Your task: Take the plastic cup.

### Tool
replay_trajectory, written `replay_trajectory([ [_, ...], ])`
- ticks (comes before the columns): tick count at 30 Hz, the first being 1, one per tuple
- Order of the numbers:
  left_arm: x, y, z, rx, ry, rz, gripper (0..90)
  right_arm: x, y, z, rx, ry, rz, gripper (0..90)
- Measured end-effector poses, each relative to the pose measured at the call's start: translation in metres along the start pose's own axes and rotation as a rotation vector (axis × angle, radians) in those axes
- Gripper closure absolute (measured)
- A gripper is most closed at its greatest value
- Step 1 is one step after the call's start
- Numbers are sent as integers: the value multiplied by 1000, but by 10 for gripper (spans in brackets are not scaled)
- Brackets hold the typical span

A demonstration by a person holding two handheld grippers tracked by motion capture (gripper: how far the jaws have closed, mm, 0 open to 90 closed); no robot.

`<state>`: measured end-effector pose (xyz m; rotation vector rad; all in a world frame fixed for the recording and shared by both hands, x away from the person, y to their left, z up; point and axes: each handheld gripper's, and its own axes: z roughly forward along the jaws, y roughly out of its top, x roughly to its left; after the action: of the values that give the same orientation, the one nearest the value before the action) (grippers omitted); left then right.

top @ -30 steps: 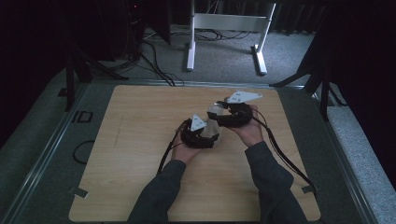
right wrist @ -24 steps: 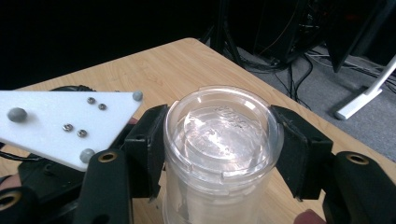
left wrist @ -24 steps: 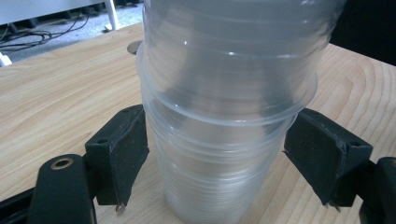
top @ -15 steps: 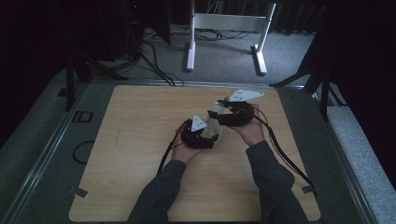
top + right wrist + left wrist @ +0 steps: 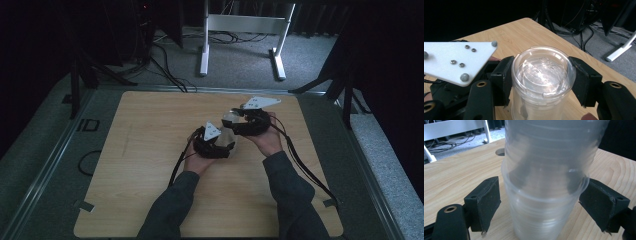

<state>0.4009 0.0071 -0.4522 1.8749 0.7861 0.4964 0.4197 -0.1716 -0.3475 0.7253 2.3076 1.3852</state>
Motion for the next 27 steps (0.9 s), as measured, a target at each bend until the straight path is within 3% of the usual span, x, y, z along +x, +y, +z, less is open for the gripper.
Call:
replay_trajectory([
  [27,-1,0,0,12,8,11,212,1,13,-9,-22,10,-3,409],
])
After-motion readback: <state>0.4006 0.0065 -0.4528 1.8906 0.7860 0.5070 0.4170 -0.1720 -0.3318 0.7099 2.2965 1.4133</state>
